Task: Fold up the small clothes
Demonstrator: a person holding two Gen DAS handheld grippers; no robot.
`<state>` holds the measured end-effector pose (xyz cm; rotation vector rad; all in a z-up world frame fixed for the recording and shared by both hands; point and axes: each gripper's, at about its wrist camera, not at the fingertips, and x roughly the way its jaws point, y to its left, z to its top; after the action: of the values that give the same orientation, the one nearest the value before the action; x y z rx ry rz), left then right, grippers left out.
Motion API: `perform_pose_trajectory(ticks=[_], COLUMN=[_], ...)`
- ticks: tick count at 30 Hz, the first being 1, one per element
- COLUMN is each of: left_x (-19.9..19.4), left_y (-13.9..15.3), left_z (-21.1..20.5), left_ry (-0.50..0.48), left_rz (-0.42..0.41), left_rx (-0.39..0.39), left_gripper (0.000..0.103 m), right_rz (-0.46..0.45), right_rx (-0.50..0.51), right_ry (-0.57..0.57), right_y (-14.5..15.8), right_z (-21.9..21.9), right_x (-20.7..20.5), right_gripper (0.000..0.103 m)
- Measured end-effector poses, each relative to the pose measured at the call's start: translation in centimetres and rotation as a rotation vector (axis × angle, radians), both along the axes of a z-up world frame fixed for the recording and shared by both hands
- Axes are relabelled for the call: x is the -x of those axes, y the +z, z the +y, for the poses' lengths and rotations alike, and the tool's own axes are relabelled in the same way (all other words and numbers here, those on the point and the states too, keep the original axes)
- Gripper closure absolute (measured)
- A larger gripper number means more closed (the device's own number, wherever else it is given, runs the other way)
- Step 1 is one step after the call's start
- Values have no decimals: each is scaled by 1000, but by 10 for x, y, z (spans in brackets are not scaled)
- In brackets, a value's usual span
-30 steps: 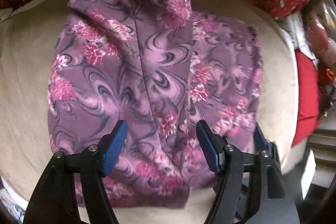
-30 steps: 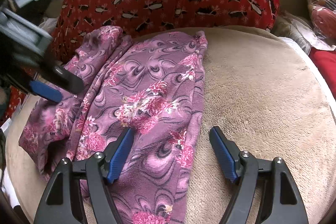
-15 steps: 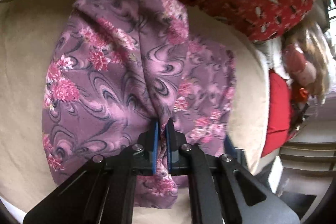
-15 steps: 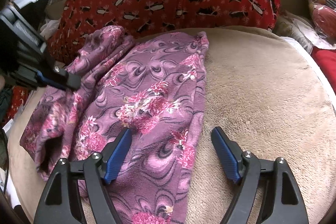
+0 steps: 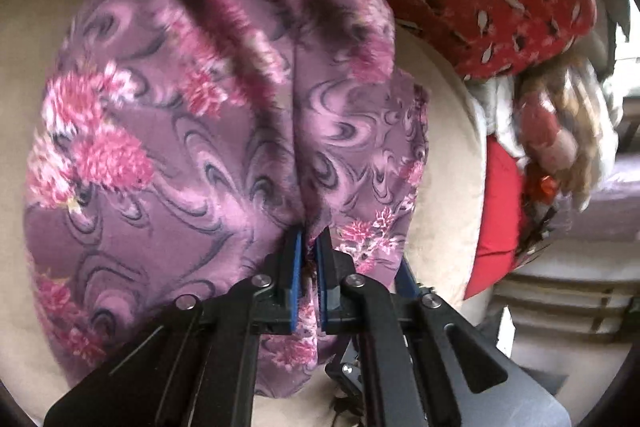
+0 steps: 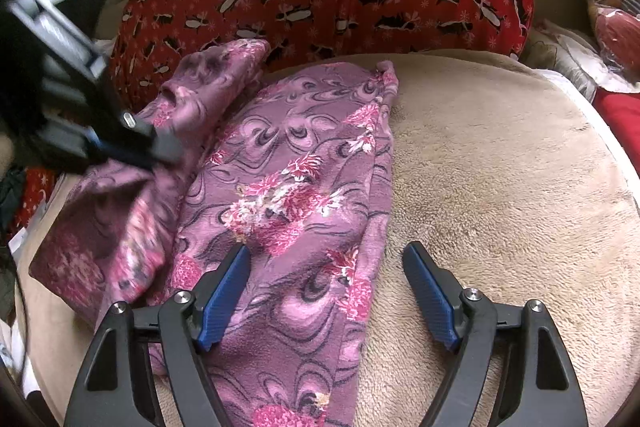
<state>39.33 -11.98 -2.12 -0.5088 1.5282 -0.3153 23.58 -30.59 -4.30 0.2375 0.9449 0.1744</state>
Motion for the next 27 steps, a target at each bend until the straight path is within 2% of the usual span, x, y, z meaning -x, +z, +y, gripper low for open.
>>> perform_pose_trajectory(ticks=[3,5,6,9,11,14,15,19,20,22,23,25,27], left_x=[4,7,7,5,0,-3,-3,3,4,4,5,8,11], left_y=[11,29,38,62,64,46,36,19,16,10,6,0,-5], left_z=[19,34,40,70,88,109,115,126,128,132,134,140,142], left_ry=[13,-13,-24,17,69,123,131,133,130,129,135,169,187], left_rz=[2,-42,-71,-183,-206,-155,-128,-107,-100,-84,-71,-58,-53], left_rx=[56,42,29,-38,-56,-33,-29,-20,-15,-4,1,20,30], left_gripper=[98,97,89,49,46,46,46,46,46,46,46,46,46], right_rz=[11,33,43,9,-15,-13,1,67,86,91,93,96,83], right_rx=[-3,-9,-18,-81,-154,-235,-258,-275,-288,-287,-285,-253,-213], right_ry=[3,8,0,-51,-51,5,33,85,100,115,127,151,178], right_y=[1,5,9,29,43,51,51,35,29,25,24,24,27], right_z=[-1,-2,-4,-13,-10,10,22,56,64,73,76,86,90], right_x=[-2,-5,-7,-8,-14,-27,-35,-59,-66,-72,-74,-72,-67], right_gripper=[22,22,24,24,22,22,22,25,28,57,61,84,86])
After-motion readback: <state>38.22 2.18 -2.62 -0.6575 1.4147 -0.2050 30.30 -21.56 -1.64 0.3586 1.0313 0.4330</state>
